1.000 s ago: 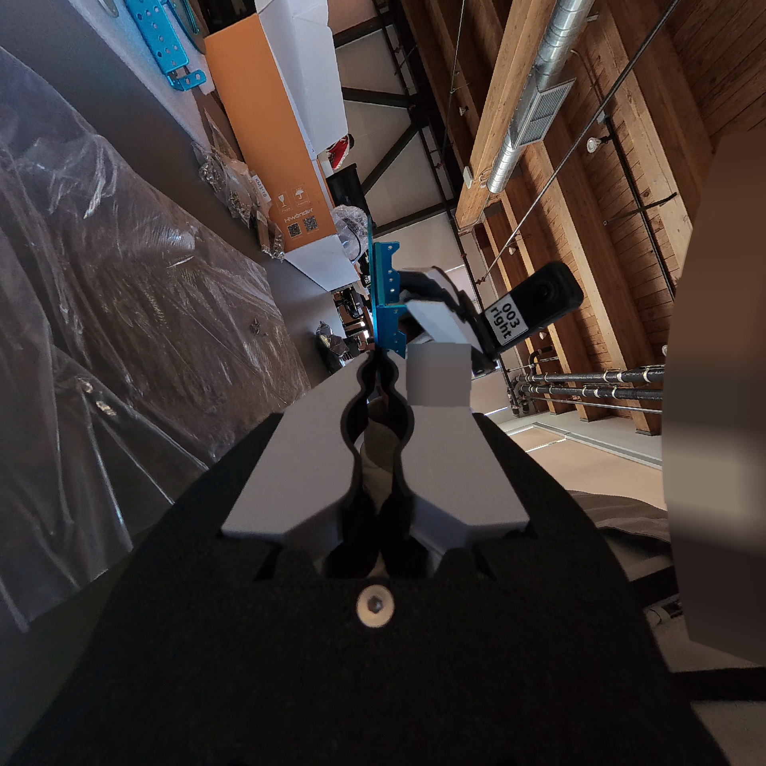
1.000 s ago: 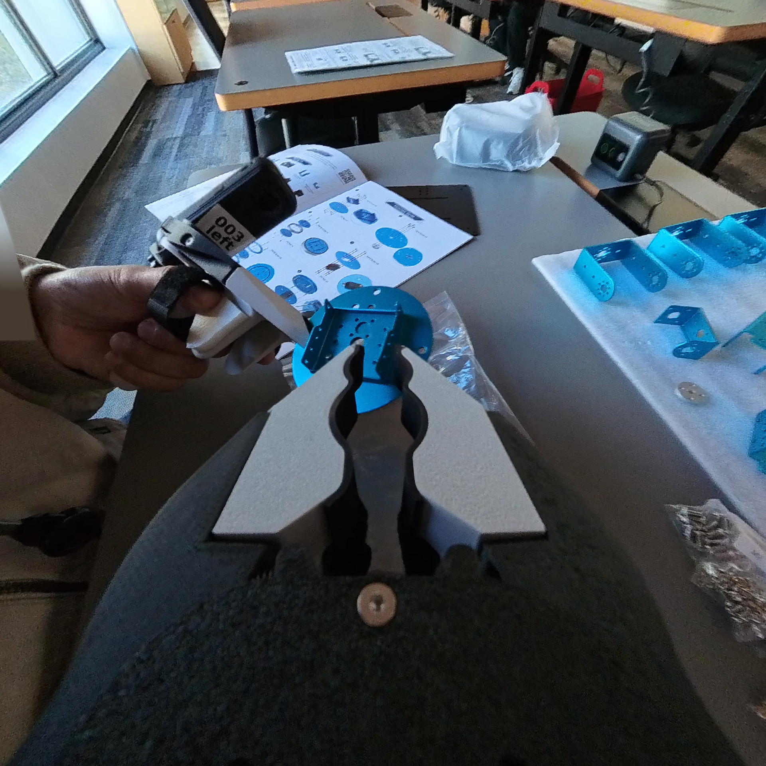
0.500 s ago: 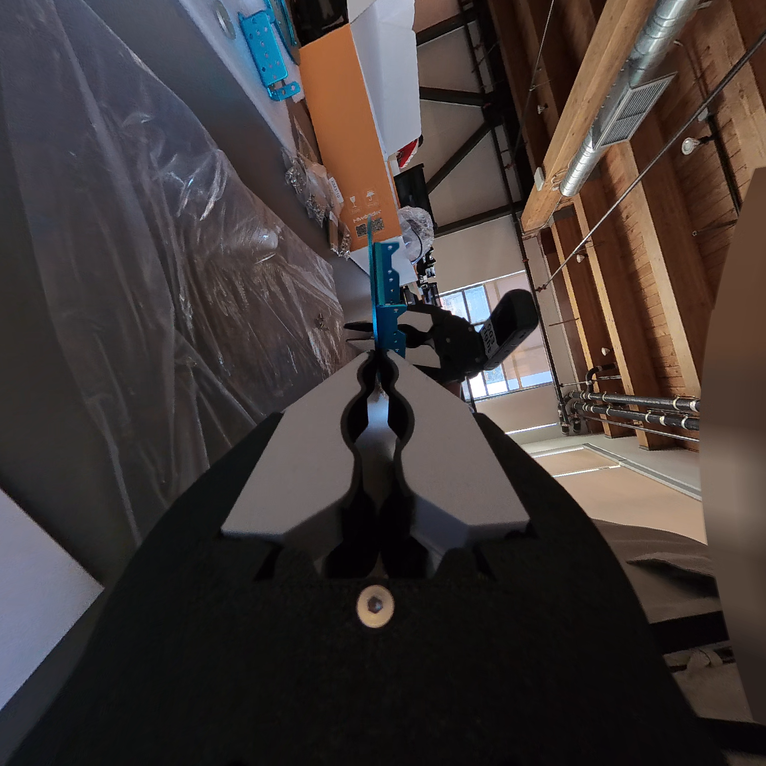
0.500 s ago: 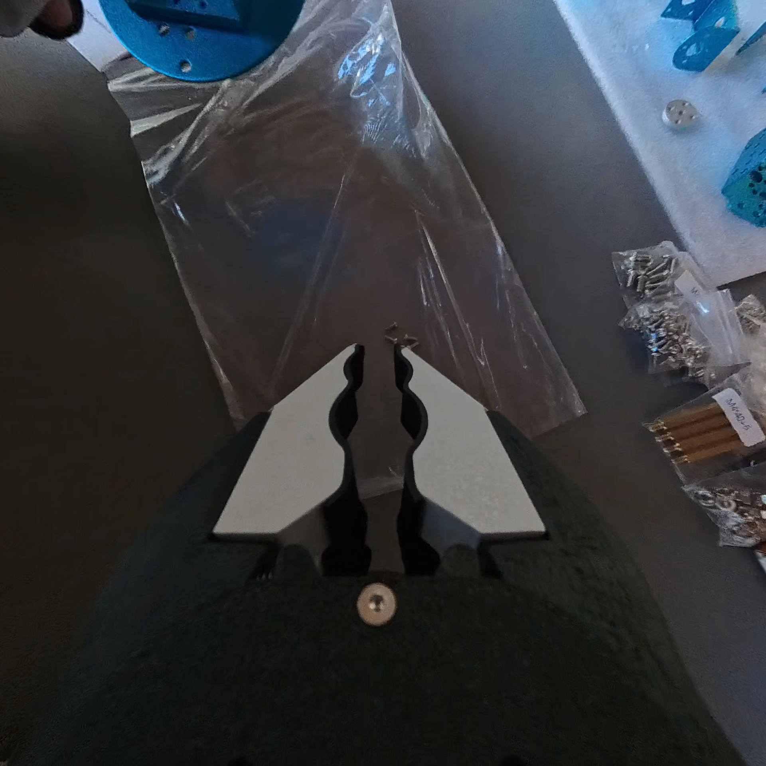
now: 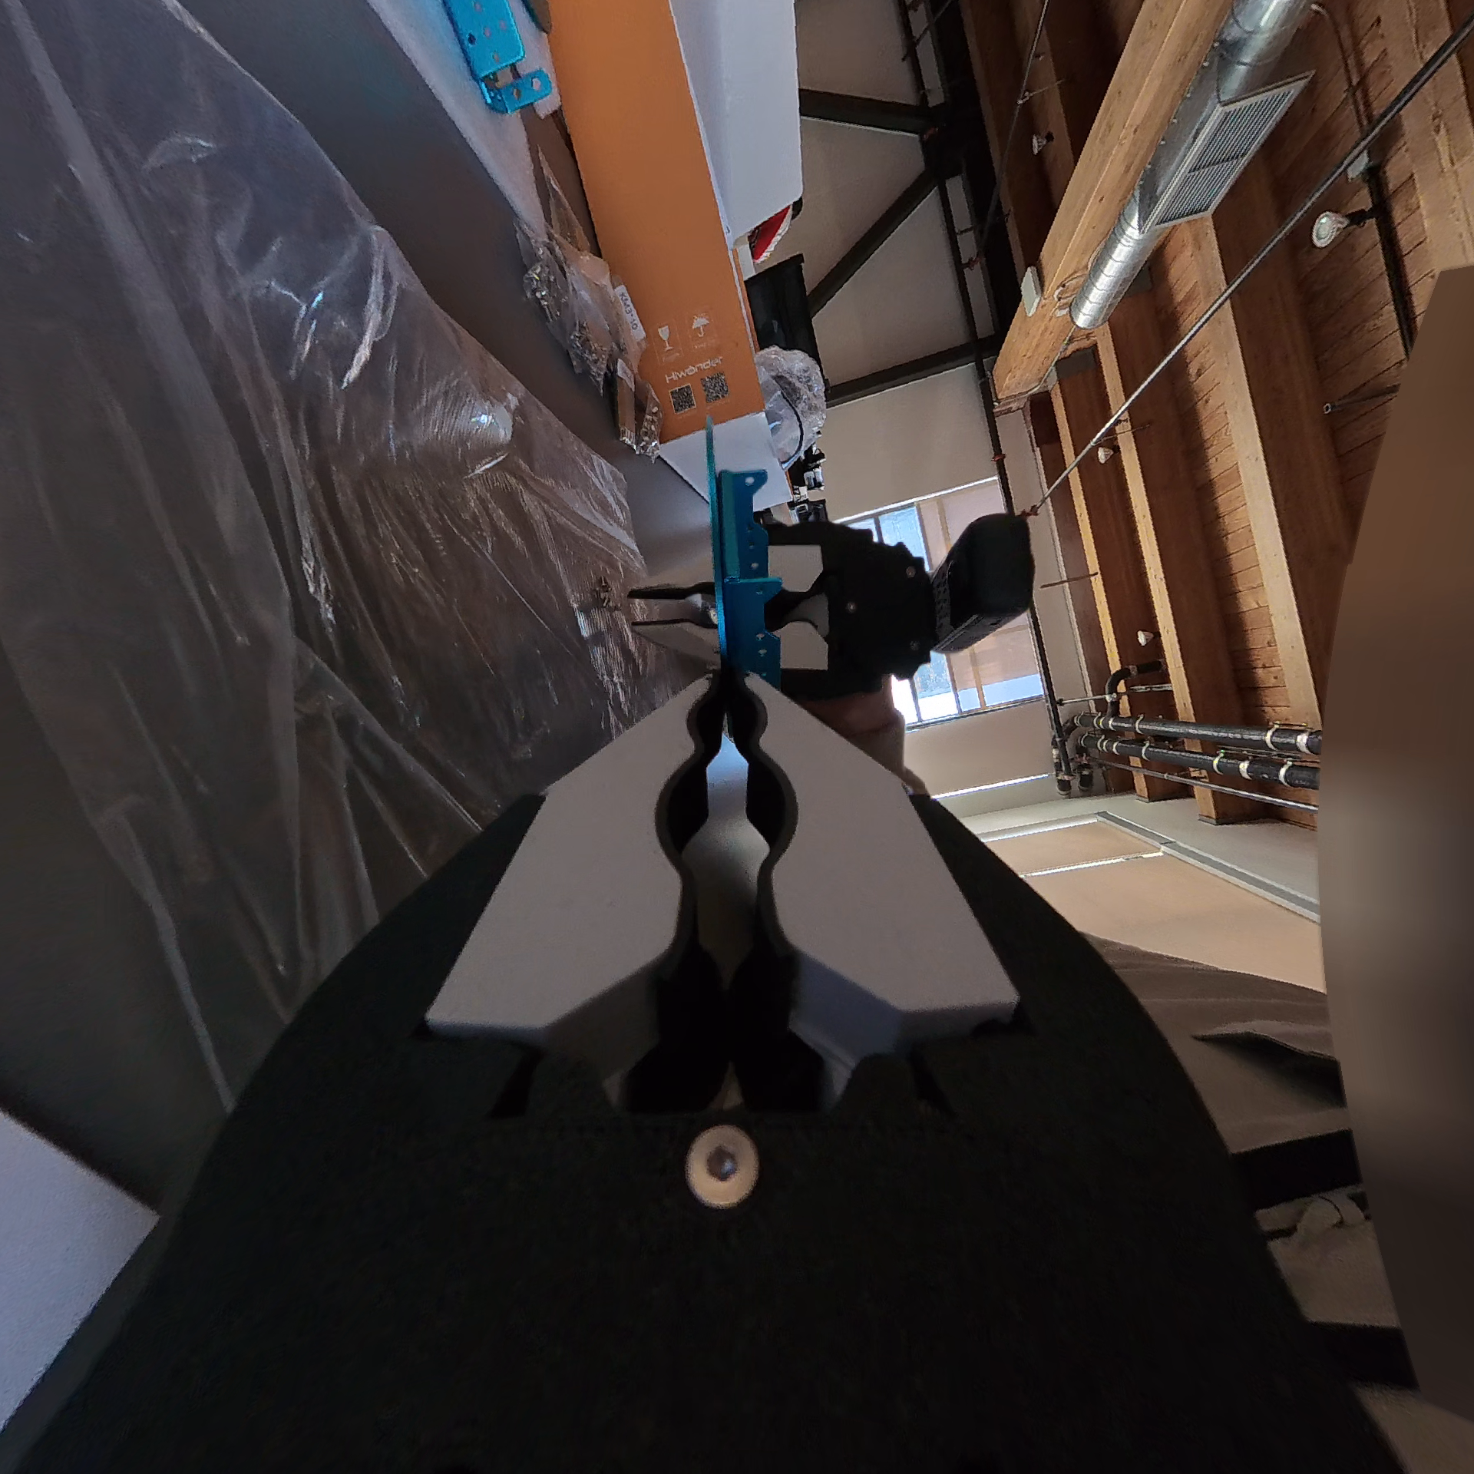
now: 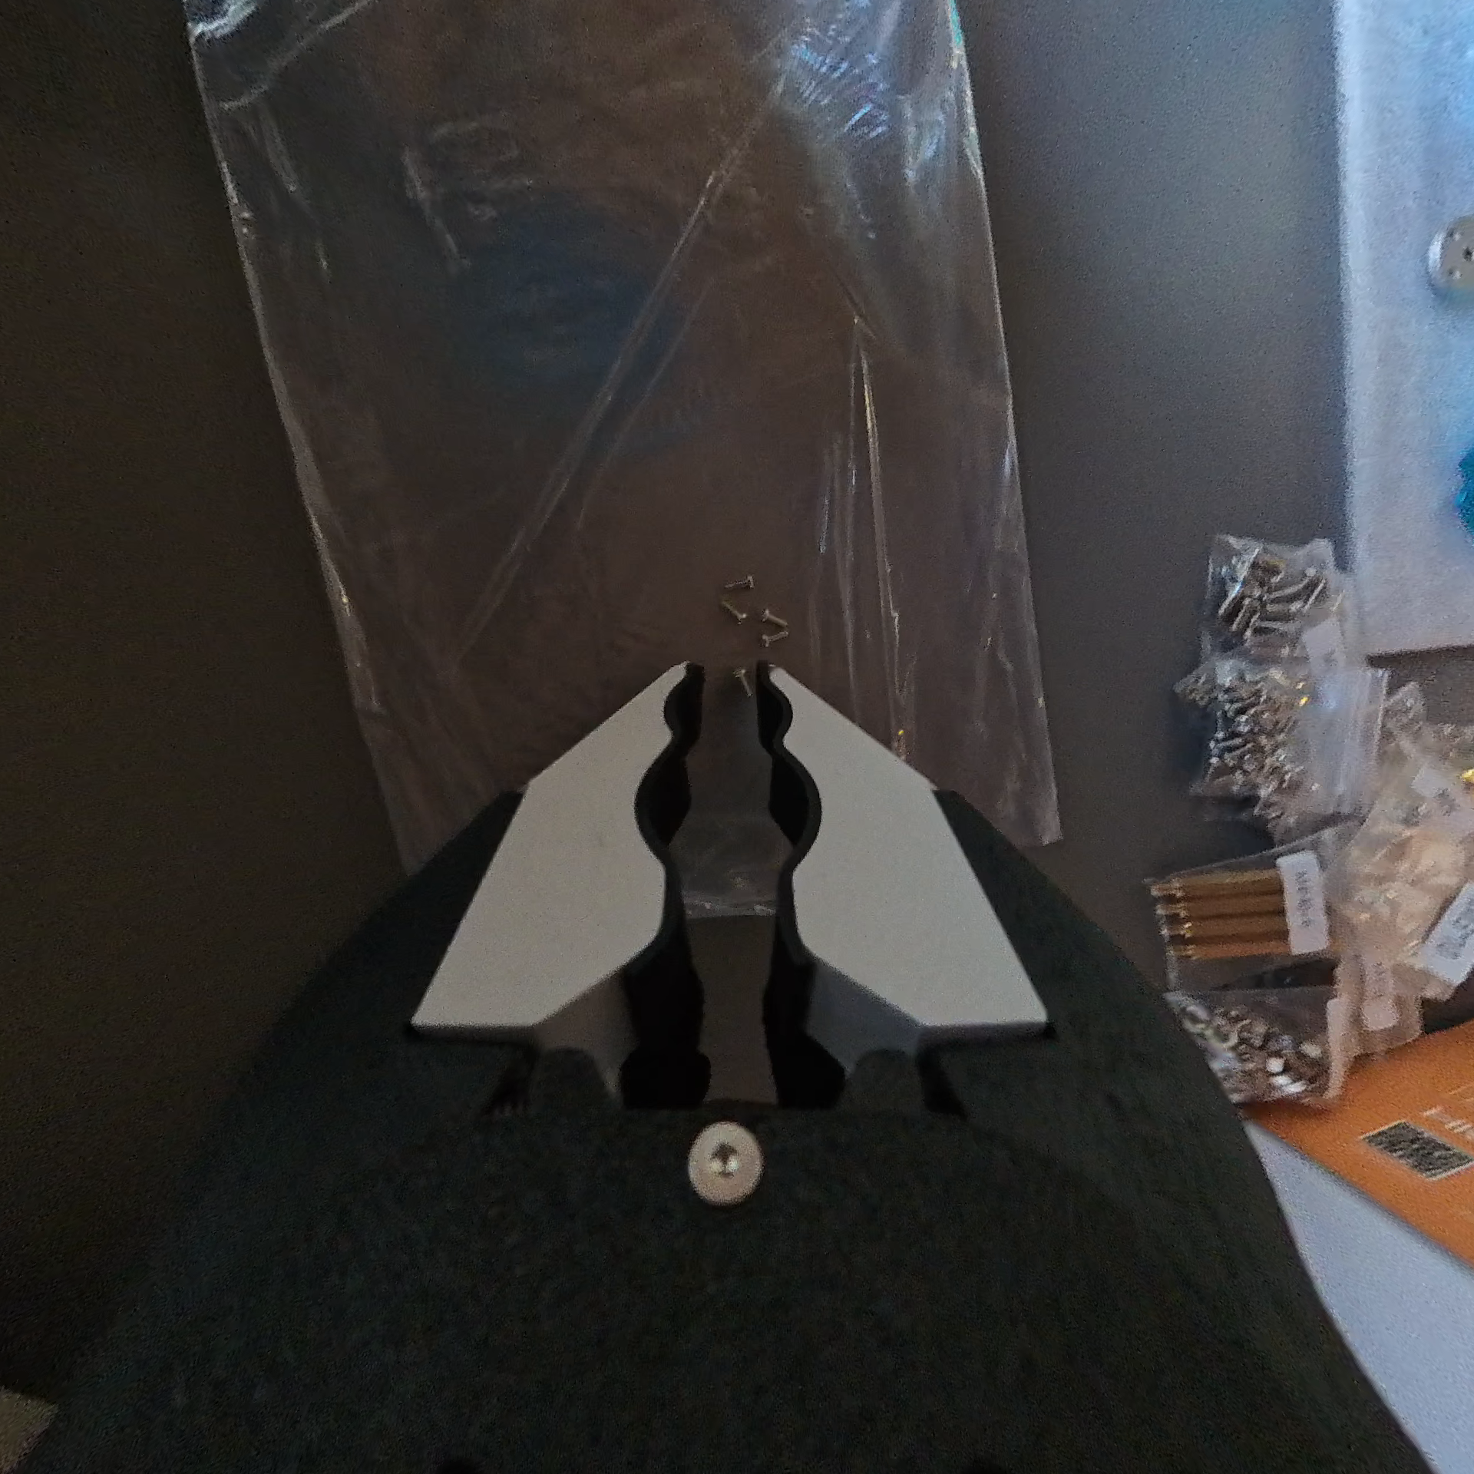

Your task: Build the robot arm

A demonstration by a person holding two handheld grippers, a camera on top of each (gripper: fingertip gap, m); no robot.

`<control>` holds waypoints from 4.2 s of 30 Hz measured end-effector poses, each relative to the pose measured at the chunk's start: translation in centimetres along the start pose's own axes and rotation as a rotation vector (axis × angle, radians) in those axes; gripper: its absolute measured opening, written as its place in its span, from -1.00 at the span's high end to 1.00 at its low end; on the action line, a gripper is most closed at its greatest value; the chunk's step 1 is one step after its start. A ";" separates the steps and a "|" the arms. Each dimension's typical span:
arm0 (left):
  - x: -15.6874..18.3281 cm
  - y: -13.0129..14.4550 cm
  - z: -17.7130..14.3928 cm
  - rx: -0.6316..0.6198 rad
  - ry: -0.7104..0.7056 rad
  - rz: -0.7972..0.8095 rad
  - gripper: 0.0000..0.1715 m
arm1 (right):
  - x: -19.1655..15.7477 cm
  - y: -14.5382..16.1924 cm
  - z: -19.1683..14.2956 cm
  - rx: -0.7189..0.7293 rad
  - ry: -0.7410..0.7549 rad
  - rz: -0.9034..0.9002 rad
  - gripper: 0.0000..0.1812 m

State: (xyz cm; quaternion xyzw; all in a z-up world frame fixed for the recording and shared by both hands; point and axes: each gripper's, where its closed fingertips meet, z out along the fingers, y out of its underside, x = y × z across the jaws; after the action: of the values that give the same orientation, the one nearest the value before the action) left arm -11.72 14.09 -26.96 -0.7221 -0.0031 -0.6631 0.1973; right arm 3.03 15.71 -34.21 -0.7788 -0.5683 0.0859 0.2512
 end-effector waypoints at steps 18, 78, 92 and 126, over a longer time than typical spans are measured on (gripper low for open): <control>0.4 0.3 -0.6 -0.029 0.037 -0.007 1.00 | 0.5 0.4 -0.2 -0.104 -0.057 -0.134 0.96; 1.1 1.7 0.3 -0.052 0.093 -0.026 1.00 | -4.9 -16.0 -1.4 0.470 -0.062 0.076 0.99; 1.3 1.6 0.2 -0.045 0.119 -0.055 1.00 | -4.9 -14.2 -4.3 0.460 -0.110 0.021 0.92; 1.2 2.2 0.4 -0.078 0.109 -0.107 1.00 | -7.8 -13.7 -3.5 0.494 -0.043 -0.237 0.91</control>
State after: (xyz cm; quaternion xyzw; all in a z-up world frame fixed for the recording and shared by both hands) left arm -10.63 11.82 -26.46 -0.6910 -0.0052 -0.7105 0.1330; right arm -9.67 10.56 -25.75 -0.6198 -0.6227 0.2084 0.4297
